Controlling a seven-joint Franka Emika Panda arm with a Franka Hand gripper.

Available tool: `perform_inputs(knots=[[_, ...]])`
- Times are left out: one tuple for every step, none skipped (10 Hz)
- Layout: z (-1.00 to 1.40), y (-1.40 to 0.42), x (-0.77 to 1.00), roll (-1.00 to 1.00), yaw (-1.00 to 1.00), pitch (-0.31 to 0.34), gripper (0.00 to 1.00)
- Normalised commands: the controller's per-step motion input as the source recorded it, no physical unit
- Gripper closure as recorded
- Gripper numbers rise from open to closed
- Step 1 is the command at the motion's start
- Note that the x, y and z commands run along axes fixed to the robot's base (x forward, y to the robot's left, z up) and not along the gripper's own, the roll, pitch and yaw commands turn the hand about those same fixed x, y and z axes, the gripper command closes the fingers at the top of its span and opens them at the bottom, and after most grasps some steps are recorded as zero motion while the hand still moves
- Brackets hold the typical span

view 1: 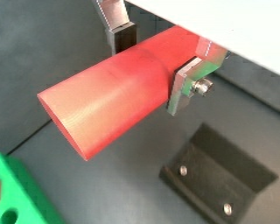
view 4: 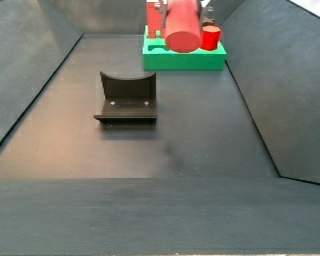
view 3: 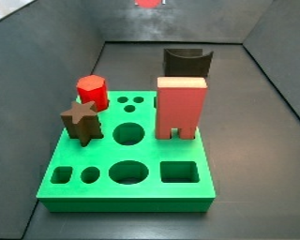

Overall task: Pick up the oval object. Move up. Place the oval object on the fixture. Regrasp the oval object. Move to above the board. Insert the oval object.
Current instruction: Place the oval object on the fixture.

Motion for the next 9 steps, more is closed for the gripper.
perform_inputs(knots=[[-0.03,0.00,1.00,-1.00,0.00,0.005,1.00],[-0.03,0.01,1.00,-1.00,0.00,0.023,1.00],[-0.03,0.02,1.00,-1.00,-0.01,0.040,1.00],[-0.03,0.03,1.00,-1.00,-0.03,0.052,1.00],[-0.03,0.04,1.00,-1.00,-0.04,0.063,1.00],[-0.03,0.04,1.00,-1.00,-0.06,0.075,1.00],[-0.03,0.05,1.00,-0.83,-0.07,0.074,1.00],[-0.03,0.05,0.94,-0.67,-0.08,0.068,1.00],[-0.03,0.05,0.83,-0.46,-0.09,0.058,1.00]])
